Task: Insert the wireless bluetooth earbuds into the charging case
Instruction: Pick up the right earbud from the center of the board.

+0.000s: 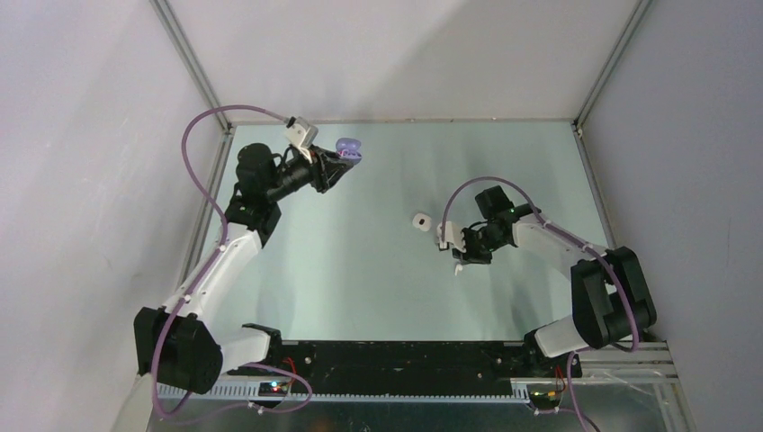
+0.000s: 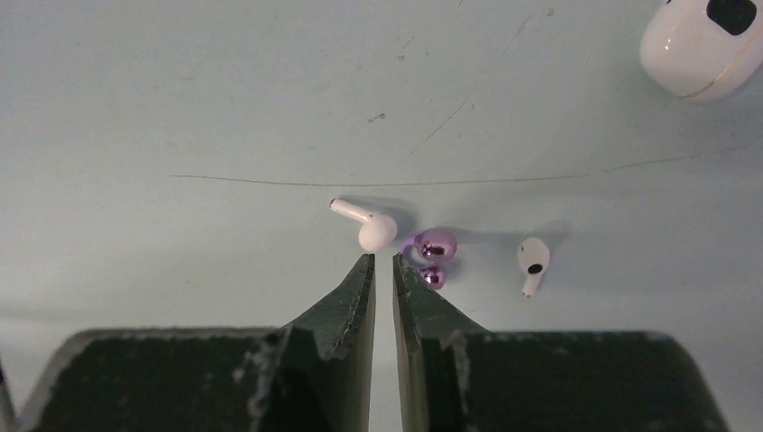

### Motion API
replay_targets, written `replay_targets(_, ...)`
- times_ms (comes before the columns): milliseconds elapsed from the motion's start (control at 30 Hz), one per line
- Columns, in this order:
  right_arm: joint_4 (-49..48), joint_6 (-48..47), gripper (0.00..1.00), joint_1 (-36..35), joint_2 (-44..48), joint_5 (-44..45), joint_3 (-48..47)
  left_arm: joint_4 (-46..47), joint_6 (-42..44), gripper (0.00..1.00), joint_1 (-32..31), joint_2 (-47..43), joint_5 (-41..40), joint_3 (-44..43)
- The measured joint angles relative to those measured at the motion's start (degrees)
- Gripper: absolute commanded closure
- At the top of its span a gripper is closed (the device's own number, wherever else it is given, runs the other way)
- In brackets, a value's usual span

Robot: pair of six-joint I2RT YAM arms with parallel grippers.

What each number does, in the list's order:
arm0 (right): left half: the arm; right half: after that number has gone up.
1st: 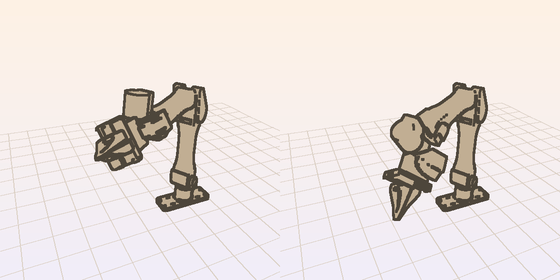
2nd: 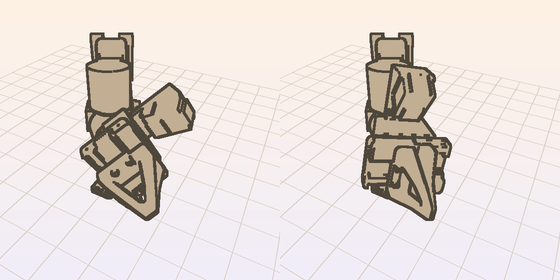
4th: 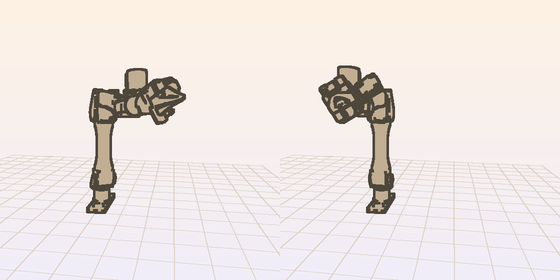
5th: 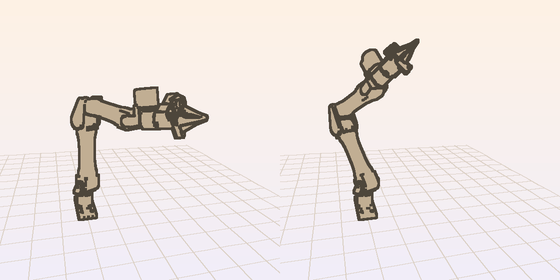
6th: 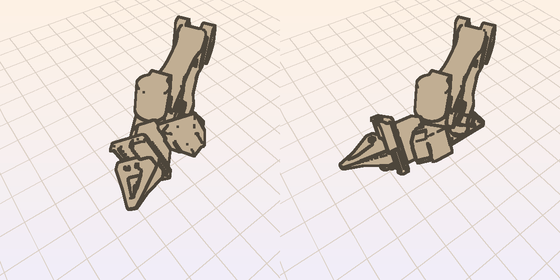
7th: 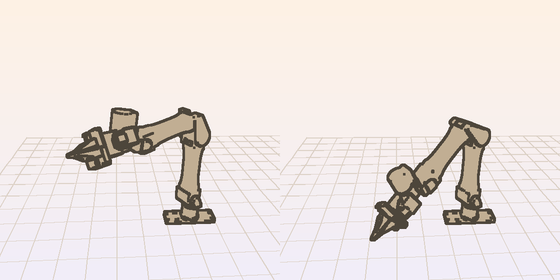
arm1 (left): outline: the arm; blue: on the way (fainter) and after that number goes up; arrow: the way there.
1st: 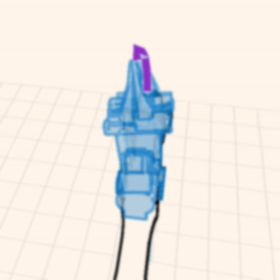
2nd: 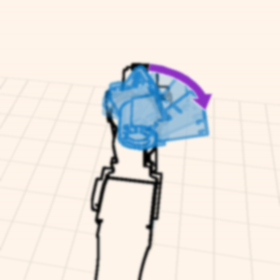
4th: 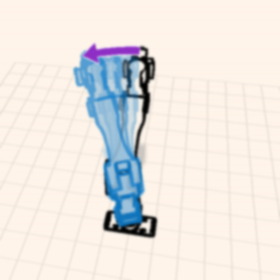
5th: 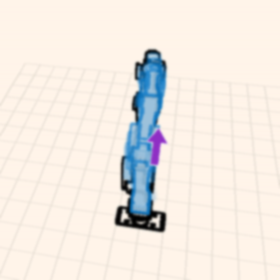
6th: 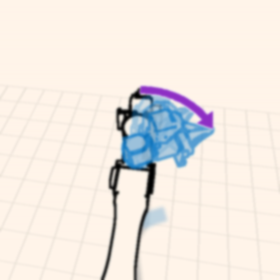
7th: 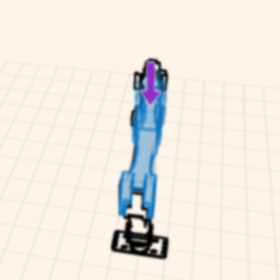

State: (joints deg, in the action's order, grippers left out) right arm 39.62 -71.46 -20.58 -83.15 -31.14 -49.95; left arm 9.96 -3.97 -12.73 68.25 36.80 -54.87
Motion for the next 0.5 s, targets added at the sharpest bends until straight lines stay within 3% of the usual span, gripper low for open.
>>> replay_targets(500,-2.64,-6.58,0.84,-1.11,-3.39,3.58,0.48,-1.57,0.57,1.00,0.00,-0.02,-0.04,0.00)
